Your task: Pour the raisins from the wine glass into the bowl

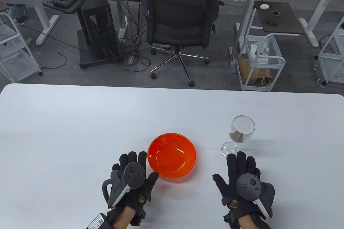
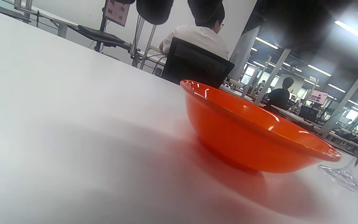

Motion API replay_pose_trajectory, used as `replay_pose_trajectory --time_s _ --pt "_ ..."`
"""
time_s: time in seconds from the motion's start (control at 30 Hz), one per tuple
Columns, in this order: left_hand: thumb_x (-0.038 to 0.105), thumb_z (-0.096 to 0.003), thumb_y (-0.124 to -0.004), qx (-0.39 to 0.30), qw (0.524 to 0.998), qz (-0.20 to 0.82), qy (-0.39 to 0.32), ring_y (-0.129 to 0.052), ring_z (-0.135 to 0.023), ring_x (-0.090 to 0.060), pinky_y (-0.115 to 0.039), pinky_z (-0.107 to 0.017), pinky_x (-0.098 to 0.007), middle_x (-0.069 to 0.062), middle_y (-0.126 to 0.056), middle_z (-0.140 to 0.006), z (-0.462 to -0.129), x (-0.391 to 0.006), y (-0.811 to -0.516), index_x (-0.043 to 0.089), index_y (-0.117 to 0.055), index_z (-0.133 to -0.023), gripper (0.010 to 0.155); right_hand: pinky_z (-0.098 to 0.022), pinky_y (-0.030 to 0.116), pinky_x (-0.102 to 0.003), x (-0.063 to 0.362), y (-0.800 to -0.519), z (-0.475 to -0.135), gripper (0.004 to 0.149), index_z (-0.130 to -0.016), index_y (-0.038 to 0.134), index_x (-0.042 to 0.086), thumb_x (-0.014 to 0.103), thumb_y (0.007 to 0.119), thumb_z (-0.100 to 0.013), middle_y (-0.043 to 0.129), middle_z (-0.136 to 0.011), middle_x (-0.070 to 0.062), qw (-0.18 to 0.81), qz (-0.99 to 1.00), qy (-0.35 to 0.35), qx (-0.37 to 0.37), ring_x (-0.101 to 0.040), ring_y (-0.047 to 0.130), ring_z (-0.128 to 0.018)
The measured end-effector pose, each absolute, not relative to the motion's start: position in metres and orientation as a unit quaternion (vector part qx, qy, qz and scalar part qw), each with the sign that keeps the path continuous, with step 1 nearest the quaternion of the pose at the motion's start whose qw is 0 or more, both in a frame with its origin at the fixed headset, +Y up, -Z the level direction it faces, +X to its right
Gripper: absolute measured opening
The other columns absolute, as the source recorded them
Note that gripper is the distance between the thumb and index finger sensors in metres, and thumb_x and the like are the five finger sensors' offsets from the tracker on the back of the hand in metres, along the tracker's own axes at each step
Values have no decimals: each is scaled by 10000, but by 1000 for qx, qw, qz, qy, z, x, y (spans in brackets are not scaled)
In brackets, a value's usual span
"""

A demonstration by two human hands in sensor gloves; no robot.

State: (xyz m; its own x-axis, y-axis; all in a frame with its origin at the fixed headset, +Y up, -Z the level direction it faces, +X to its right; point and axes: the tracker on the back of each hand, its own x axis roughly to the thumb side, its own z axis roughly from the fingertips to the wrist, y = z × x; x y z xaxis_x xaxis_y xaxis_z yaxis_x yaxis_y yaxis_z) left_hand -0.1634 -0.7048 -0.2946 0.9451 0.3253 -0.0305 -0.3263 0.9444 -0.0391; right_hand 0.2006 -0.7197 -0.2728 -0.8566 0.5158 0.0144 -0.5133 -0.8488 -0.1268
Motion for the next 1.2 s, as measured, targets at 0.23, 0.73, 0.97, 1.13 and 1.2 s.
replay_pose_trajectory --time_s 0.23,0.73,0.97,1.13,1.2 --pt "637 -429 -753 -12 983 182 34 -295 -1103 -459 -263 -742 -668 -165 -381 -1212 -296 -175 -701 284 -405 -1121 851 -706 101 -722 205 -723 -271 853 -1102 288 164 551 767 -512 137 -1179 -205 274 958 -78 -30 -591 68 -1016" --pt "636 -429 -753 -27 978 203 44 -302 -1099 -465 -274 -741 -667 -177 -351 -1210 -301 -182 -704 281 -403 -1120 852 -702 93 -719 240 -731 -277 884 -1093 255 152 543 787 -506 125 -1172 -210 351 925 -93 -109 -582 61 -1016" --pt "634 -431 -754 -33 977 208 38 -282 -1099 -465 -267 -742 -665 -177 -326 -1212 -302 -181 -705 285 -399 -1122 851 -697 105 -724 254 -738 -291 909 -1091 270 129 494 852 -495 130 -1163 -235 493 853 -57 -162 -612 72 -998" --pt "631 -432 -757 -36 977 206 38 -273 -1098 -467 -261 -742 -664 -179 -311 -1212 -303 -181 -706 290 -405 -1123 847 -695 103 -728 265 -751 -308 936 -1089 284 113 447 909 -478 128 -1159 -245 566 796 -30 -213 -619 54 -993" --pt "631 -432 -757 -40 977 205 37 -268 -1097 -468 -259 -742 -664 -182 -306 -1211 -303 -180 -706 288 -402 -1123 850 -694 104 -731 268 -752 -316 947 -1090 283 108 443 921 -474 126 -1159 -251 569 792 -23 -220 -622 48 -992"
